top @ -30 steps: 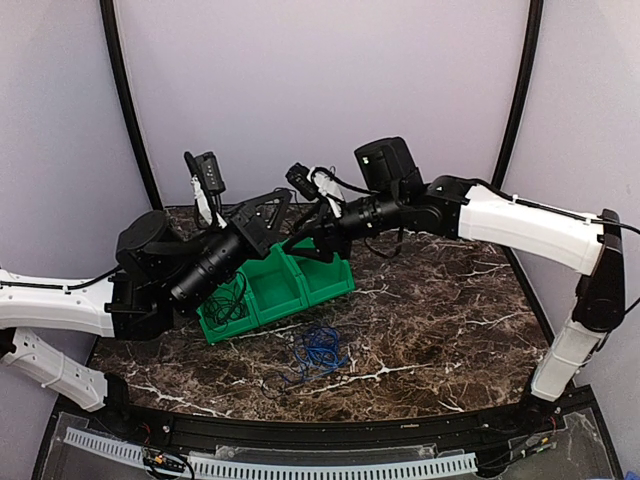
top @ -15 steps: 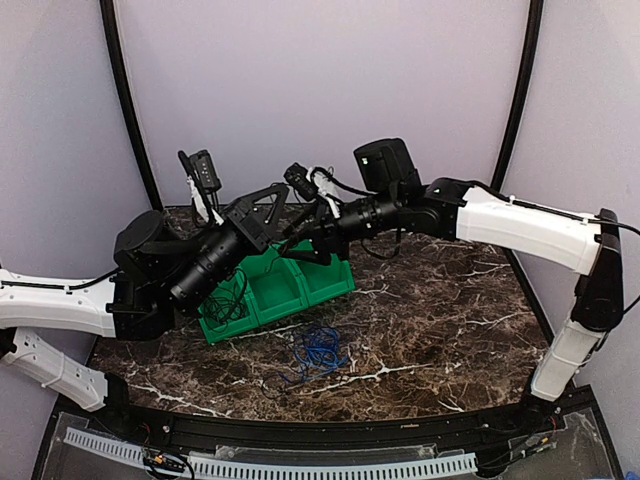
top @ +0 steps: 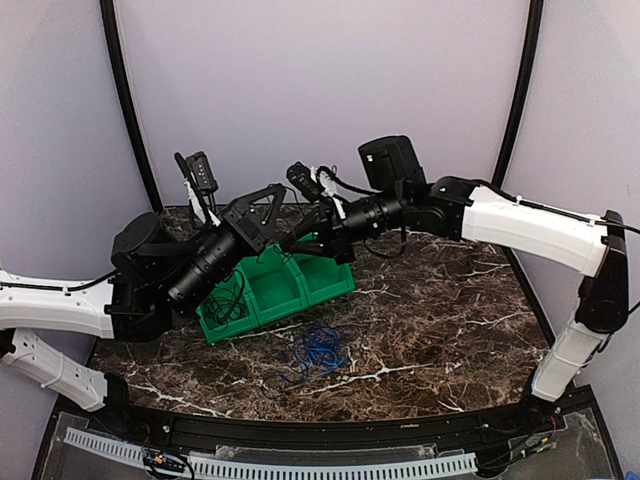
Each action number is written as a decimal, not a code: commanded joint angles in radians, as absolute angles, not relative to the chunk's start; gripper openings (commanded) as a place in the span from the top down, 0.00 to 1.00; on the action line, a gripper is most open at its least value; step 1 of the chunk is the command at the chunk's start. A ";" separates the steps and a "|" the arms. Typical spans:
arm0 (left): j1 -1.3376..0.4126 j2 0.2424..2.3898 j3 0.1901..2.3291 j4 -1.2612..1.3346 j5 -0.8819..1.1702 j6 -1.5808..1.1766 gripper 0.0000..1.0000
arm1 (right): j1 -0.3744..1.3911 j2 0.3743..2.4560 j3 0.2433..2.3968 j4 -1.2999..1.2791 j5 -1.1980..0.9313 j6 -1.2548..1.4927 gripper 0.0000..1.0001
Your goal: Untangle the cables
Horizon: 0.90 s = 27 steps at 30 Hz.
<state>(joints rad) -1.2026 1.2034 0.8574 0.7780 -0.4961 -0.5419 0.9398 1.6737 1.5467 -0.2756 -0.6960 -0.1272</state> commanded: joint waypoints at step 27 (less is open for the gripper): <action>-1.059 0.889 0.823 0.104 -0.817 -0.421 1.00 | 0.731 1.495 1.176 -0.276 -0.788 -0.295 0.54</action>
